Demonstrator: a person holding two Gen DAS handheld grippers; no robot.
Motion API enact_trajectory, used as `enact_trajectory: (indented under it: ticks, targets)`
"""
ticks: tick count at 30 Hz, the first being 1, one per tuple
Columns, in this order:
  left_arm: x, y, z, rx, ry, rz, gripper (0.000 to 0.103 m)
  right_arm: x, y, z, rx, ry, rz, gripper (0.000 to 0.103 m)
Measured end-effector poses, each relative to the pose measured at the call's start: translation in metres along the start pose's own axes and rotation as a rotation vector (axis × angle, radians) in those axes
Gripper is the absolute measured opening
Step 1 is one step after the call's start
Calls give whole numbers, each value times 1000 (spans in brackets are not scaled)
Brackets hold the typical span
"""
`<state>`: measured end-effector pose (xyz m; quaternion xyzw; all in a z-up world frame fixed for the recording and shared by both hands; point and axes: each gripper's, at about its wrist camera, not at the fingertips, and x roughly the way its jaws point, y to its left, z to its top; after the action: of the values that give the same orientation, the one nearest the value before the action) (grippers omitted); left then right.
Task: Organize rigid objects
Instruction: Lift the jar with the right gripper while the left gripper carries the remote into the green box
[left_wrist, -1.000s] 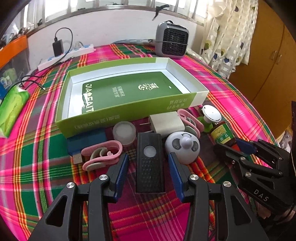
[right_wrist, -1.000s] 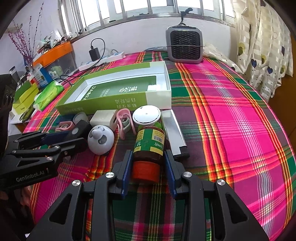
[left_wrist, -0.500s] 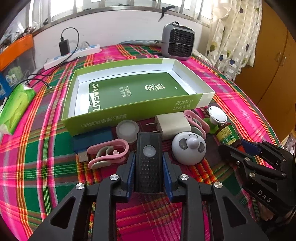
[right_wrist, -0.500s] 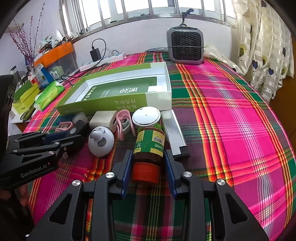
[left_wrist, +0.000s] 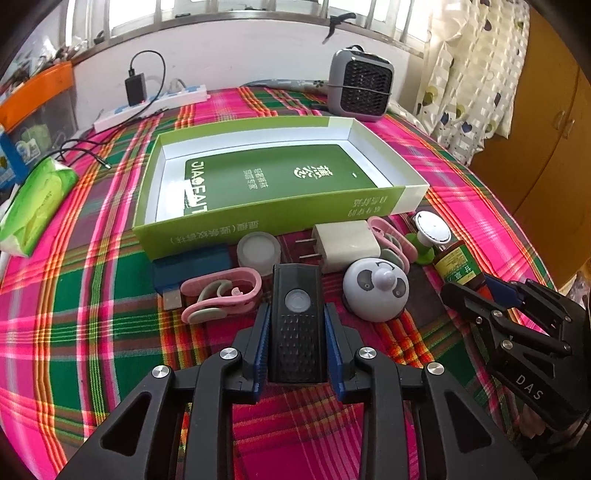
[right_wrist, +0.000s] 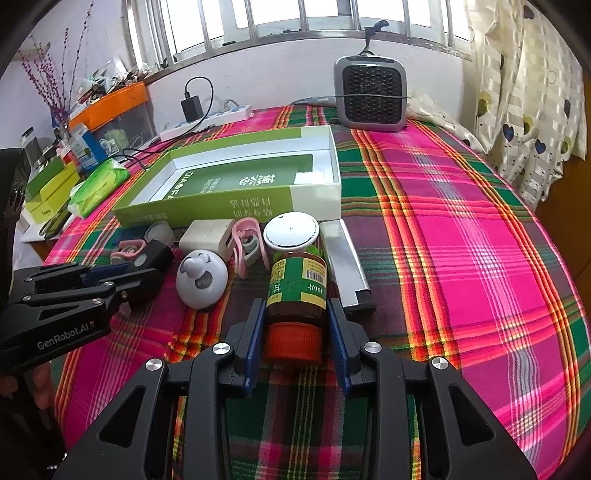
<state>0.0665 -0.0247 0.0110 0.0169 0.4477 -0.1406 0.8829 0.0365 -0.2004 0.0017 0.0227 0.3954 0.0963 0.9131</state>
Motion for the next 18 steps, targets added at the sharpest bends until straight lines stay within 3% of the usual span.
enact_trajectory:
  ticks: [18]
  targets:
    - [-30, 11, 38, -1, -90, -2, 26, -18, 4, 25, -37, -50, 41, 34]
